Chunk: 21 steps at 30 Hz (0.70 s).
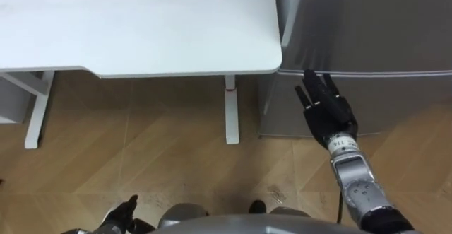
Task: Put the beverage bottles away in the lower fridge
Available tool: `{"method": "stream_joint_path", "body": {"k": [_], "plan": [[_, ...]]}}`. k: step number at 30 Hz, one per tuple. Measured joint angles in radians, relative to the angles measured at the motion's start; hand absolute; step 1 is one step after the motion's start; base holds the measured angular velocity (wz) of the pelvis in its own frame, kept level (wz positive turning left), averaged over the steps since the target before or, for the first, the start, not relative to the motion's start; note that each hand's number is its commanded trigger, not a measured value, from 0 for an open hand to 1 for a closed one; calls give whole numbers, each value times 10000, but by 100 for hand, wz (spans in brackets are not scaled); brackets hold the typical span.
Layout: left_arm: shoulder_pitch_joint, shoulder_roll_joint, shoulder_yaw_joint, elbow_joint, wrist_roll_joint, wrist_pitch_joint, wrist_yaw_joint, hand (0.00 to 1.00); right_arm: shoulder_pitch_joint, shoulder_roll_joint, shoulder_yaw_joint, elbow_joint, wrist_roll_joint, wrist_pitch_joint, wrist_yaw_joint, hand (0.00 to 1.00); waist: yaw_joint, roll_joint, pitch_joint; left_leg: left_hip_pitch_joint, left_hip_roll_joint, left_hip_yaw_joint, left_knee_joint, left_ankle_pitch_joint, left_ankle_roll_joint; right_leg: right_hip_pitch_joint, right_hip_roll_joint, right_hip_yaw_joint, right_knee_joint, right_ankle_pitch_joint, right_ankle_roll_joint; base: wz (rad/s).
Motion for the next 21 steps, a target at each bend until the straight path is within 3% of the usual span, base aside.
{"method": "stream_joint_path", "body": {"k": [6, 16, 19, 21], "plan": [[-322, -140, -35, 274, -18, 119, 301, 0, 1, 141, 376, -549, 585, -260, -270, 0, -1, 18, -4, -30, -15, 40, -19, 59, 8, -102, -12, 10, 186, 8, -20, -3], [-304, -168, -325, 296, -8, 489, 531, 0, -38, 418, 393, -684, 576, -460, -268, 0, 103, -6, 10, -138, -23, 3, -33, 208, -32, -219, -48, -22, 203, -76, 21, 1], [-279, -170, -340, 284, -18, 507, 528, 0, -58, 226, 513, -671, 403, -360, -102, 0, 117, -88, 62, -155, -15, -6, -21, 246, -48, -284, -51, -41, 197, -47, -12, 0], [-262, -171, -334, 280, -19, 501, 528, 0, -63, 74, 563, -434, -209, -276, 120, 0, 122, -146, 55, -170, -12, -14, -14, 249, -51, -284, -51, -50, 191, -52, -10, 0]]}}
